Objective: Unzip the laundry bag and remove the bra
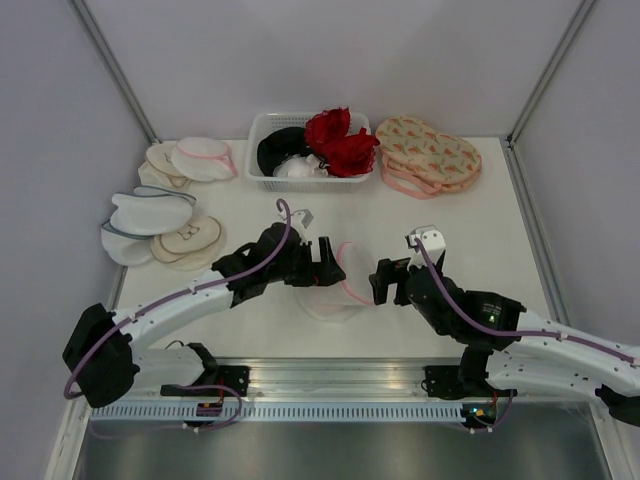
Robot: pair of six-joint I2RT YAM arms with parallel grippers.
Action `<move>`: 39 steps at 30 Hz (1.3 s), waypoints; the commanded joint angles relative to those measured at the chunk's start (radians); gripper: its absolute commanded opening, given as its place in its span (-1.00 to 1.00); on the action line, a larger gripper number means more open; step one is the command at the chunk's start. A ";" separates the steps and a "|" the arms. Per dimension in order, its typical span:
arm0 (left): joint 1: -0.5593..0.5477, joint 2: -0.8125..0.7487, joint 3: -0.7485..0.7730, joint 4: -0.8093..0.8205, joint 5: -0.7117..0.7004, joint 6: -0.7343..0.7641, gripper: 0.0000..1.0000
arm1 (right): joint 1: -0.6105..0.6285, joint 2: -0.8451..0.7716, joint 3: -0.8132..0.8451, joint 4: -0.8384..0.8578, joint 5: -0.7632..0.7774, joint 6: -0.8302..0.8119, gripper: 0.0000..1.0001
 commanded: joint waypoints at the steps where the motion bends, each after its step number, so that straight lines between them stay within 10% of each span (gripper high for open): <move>1: -0.058 0.061 0.054 0.086 -0.112 -0.071 0.99 | 0.003 -0.004 -0.019 -0.026 0.046 0.037 0.96; 11: -0.149 0.305 0.099 0.141 -0.275 -0.024 0.93 | 0.003 -0.004 -0.070 0.017 0.054 0.048 0.96; 14: -0.147 0.335 0.070 0.225 -0.246 0.021 0.10 | 0.002 -0.008 -0.081 0.005 0.081 0.060 0.96; 15: -0.147 0.332 0.060 0.240 -0.232 0.051 -0.68 | 0.003 -0.011 -0.084 -0.003 0.107 0.067 0.96; 16: -0.144 0.325 0.054 0.272 -0.226 0.059 -0.95 | 0.003 -0.014 -0.087 -0.014 0.115 0.083 0.95; 22: -0.103 0.233 -0.019 0.428 -0.014 0.258 -0.95 | 0.002 -0.076 -0.119 -0.011 0.124 0.080 0.96; 27: 0.078 0.216 -0.042 0.505 0.660 0.332 -0.95 | 0.002 -0.188 -0.128 0.017 0.069 0.017 0.96; 31: 0.100 0.308 0.066 0.363 1.154 0.447 -0.95 | 0.002 -0.242 -0.104 0.018 -0.088 -0.066 0.95; 37: 0.100 0.392 0.158 0.317 1.423 0.576 -0.95 | 0.002 -0.131 -0.052 -0.023 -0.224 -0.110 0.96; 39: 0.101 0.409 0.218 0.051 1.445 0.810 -0.95 | 0.002 -0.101 -0.050 -0.026 -0.256 -0.121 0.96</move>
